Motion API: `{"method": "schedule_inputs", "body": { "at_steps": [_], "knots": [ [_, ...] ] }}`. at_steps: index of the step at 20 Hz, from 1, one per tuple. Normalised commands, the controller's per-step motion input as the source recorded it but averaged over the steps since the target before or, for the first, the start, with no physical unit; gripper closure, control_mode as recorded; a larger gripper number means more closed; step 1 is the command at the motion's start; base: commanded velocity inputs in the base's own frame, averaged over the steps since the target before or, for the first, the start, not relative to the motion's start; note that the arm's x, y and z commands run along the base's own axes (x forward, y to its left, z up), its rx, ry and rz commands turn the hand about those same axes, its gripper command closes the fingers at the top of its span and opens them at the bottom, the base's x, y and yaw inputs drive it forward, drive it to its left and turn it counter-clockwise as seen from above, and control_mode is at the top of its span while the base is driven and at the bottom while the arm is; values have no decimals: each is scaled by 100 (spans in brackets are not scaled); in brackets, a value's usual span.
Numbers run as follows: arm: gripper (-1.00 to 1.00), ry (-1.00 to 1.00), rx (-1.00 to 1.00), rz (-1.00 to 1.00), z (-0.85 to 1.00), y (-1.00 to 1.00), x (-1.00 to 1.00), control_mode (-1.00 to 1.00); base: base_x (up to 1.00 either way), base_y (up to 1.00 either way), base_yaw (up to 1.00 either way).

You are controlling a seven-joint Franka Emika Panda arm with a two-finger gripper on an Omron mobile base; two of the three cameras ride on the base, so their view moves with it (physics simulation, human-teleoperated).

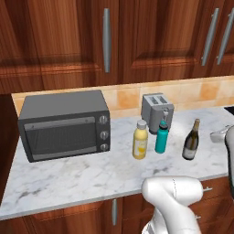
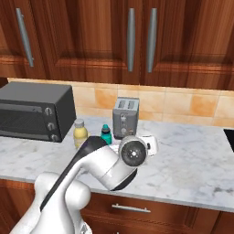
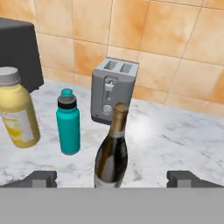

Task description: Move the drinks to the dining counter.

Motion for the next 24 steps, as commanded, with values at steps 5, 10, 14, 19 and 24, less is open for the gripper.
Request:
{"method": "schedule_inputs", "body": {
  "at_steps": [5, 10, 14, 19, 24],
  "knots": [
    [-100, -9, 0, 26, -4, -18, -1, -100, 0, 0, 0],
    [-100, -1, -3, 24, 0, 0, 0, -100, 0, 0, 0],
    [-100, 0, -3, 16, -2, 0, 0, -100, 0, 0, 0],
    [-100, 0, 4, -5, 0, 6, 18, -100, 0, 0, 0],
    [-100, 0, 11, -9, 0, 0, 26, -100, 0, 0, 0]
  ]
}}
